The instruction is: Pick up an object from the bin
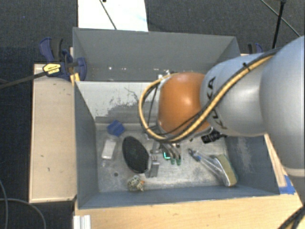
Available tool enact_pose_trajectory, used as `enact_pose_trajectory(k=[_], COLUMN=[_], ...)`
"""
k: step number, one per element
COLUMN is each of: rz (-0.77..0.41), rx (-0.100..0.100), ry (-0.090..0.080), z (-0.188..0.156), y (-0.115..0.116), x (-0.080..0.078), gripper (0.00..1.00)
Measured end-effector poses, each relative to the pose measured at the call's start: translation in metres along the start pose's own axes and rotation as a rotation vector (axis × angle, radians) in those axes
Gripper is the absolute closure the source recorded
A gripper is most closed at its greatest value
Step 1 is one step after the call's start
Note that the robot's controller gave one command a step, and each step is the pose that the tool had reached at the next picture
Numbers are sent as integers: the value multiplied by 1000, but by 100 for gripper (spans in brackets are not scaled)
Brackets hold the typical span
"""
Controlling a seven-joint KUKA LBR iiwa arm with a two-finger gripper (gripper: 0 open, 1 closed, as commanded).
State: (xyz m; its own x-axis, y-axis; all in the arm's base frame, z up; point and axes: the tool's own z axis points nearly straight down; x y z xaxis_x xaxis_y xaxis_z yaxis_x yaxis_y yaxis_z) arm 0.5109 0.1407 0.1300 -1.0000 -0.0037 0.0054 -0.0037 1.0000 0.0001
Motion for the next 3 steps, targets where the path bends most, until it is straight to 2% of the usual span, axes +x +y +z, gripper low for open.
enact_pose_trajectory(k=[1, 2, 3], rz=[122, 128, 153], rx=[1, 1, -4], ry=[-3, -14, -13], z=[59, 55, -78], y=[15, 13, 28], x=[7, 3, 9], gripper=[0, 100, 100])
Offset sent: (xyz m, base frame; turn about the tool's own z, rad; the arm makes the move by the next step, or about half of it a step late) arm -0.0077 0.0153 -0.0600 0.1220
